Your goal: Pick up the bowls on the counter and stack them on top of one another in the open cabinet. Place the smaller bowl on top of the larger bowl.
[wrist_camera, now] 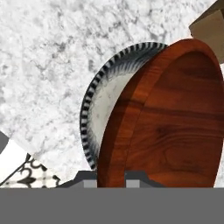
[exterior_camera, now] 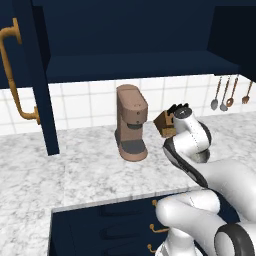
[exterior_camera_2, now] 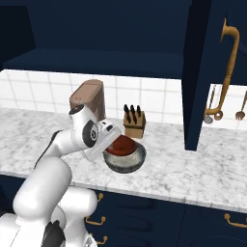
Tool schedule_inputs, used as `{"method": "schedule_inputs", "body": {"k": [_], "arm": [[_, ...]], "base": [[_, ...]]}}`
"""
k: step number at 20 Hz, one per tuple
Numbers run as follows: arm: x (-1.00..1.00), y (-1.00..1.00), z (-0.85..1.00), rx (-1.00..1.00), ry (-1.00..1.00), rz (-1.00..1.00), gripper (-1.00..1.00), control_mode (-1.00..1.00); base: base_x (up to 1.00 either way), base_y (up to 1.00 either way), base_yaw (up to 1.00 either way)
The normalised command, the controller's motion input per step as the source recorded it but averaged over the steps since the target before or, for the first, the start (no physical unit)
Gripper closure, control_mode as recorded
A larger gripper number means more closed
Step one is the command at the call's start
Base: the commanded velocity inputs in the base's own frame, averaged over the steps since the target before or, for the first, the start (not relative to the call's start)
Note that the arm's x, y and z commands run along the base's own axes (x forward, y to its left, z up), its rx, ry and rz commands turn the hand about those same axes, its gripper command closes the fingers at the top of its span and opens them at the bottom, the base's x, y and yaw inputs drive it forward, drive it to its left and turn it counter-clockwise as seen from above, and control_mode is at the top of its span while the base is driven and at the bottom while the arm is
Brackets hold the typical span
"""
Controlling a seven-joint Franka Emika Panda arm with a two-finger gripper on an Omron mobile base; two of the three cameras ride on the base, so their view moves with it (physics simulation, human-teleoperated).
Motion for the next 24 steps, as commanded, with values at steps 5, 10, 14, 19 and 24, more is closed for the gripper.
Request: {"method": "schedule_inputs", "body": {"k": [5,10,14,19,24], "arm": [[0.3,-0.16,-0.44,-0.01,-0.03,0.0,1.0,-1.0],[0.27,-0.07,-0.38,-0.01,0.0,0.0,1.0,-1.0],[0.01,-0.11,-0.29,0.0,-0.05,0.0,1.0,-1.0],[0.19,-0.03,-0.05,-0.01,-0.04,0.0,1.0,-1.0],[0.22,-0.11,0.0,-0.01,-0.04,0.0,1.0,-1.0]], "base": [[0.0,0.0,0.0],[0.0,0.0,0.0],[0.0,0.0,0.0],[0.0,0.0,0.0],[0.0,0.0,0.0]]}}
